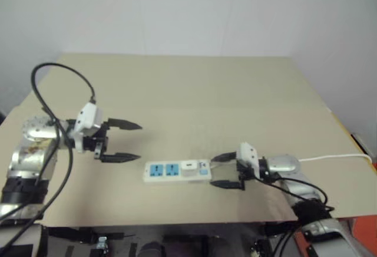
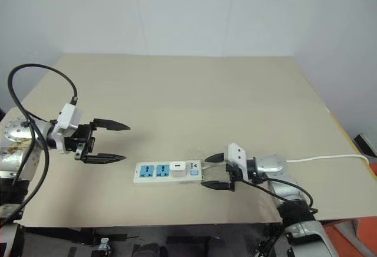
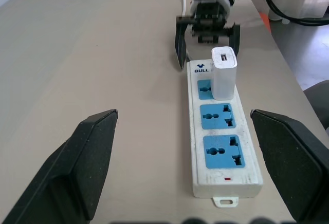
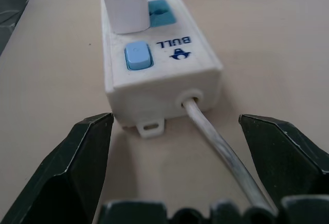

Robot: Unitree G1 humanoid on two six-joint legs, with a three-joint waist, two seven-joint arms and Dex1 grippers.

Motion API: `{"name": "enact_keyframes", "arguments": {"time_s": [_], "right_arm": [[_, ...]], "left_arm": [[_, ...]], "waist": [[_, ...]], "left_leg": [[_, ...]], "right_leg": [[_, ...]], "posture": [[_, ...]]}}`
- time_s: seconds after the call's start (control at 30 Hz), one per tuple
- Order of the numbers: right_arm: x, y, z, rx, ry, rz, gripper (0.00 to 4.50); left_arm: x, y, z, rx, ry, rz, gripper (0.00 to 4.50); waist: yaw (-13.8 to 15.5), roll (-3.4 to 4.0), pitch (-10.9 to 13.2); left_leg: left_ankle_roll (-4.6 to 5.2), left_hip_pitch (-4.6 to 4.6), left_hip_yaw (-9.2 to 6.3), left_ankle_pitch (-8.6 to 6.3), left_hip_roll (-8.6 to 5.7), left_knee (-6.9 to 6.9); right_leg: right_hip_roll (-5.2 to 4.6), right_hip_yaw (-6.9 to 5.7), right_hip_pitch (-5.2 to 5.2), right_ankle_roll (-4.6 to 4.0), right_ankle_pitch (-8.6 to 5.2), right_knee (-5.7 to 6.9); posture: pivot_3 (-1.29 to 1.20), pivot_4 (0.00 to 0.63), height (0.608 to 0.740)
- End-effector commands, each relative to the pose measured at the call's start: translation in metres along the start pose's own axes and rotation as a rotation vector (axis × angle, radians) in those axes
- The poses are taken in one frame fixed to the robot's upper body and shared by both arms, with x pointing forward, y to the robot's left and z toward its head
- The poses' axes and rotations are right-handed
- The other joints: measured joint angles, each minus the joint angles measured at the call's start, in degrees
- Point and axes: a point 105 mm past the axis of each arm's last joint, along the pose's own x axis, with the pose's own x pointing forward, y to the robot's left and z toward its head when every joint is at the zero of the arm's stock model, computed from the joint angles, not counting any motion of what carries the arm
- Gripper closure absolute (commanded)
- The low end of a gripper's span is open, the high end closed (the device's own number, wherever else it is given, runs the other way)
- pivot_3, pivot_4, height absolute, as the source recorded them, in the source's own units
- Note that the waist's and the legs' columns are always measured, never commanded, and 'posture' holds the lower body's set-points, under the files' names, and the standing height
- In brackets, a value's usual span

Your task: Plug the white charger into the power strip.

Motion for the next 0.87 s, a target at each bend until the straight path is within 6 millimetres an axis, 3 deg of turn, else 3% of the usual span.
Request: {"name": "enact_keyframes", "arguments": {"time_s": [0.03, 0.5, 0.87], "right_arm": [[-0.024, -0.011, 0.023, -0.048, -0.043, -0.084, 0.01], [-0.118, -0.016, 0.038, -0.069, 0.056, -0.279, 0.01], [-0.123, -0.016, 0.038, -0.049, 0.059, -0.299, 0.01]], "left_arm": [[-0.013, 0.0, 0.001, 0.019, 0.018, 0.052, 0.0], [-0.039, -0.021, -0.008, -0.074, 0.082, 0.203, 0.0], [-0.046, -0.024, -0.01, -0.088, 0.109, 0.252, 0.0]], "waist": [[-0.17, 0.0, 0.01], [0.09, 0.07, 0.1], [0.04, 0.07, 0.1]], "left_leg": [[0.0, 0.0, 0.0, 0.0, 0.0, 0.0], [0.0, -0.11, -0.01, 0.0, 0.04, 0.34], [-0.01, -0.01, 0.03, 0.01, 0.06, 0.5]], "right_leg": [[0.01, 0.0, -0.02, 0.0, 0.0, 0.0], [0.0, -0.04, 0.0, 0.07, 0.03, 0.06], [0.05, 0.02, 0.06, 0.05, 0.14, 0.21]], "posture": [[0.0, 0.15, 0.74], [0.0, 0.15, 0.74], [0.0, 0.15, 0.74]]}}
